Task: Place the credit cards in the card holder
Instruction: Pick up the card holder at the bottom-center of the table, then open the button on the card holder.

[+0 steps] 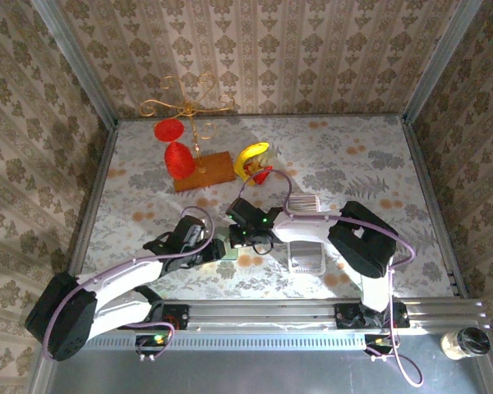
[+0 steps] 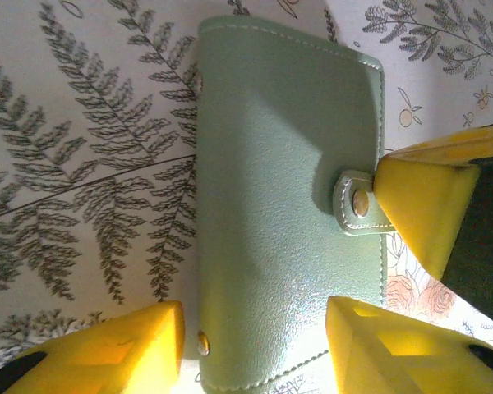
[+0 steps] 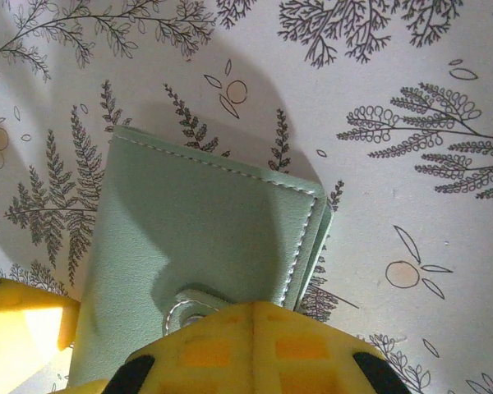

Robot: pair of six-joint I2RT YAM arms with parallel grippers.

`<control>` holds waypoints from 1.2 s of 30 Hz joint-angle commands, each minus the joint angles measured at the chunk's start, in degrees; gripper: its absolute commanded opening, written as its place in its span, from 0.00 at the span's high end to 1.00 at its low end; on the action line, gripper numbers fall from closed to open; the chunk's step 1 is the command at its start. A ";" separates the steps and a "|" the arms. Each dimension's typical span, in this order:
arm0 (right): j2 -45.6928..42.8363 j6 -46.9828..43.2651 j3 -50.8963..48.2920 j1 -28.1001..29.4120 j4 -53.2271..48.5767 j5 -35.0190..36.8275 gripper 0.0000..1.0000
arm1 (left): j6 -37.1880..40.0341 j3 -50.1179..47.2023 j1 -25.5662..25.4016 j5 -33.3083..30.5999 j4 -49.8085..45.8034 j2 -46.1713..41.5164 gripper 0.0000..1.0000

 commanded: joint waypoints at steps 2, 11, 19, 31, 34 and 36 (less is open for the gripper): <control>0.93 2.58 -3.27 -0.32 0.00 0.28 1.00 | -1.70 -0.16 -1.32 2.25 5.08 2.78 0.53; -0.37 5.22 -6.79 -0.50 3.99 -0.22 1.00 | -5.66 -1.78 -1.73 2.81 13.54 3.80 0.55; -1.64 6.72 -8.74 -0.49 6.33 -0.20 1.00 | -7.40 -2.75 -1.87 1.77 15.77 0.72 0.68; -14.29 4.30 -13.61 -0.76 11.66 1.97 0.78 | -2.72 -1.70 -3.02 2.03 11.08 -7.03 1.00; -20.15 2.90 -14.59 -0.75 9.83 1.96 0.63 | -0.57 -0.82 -3.44 1.14 8.42 -10.45 1.00; -23.29 2.65 -14.41 -0.68 7.88 1.54 0.56 | 0.65 -0.37 -3.74 0.57 7.57 -12.57 1.00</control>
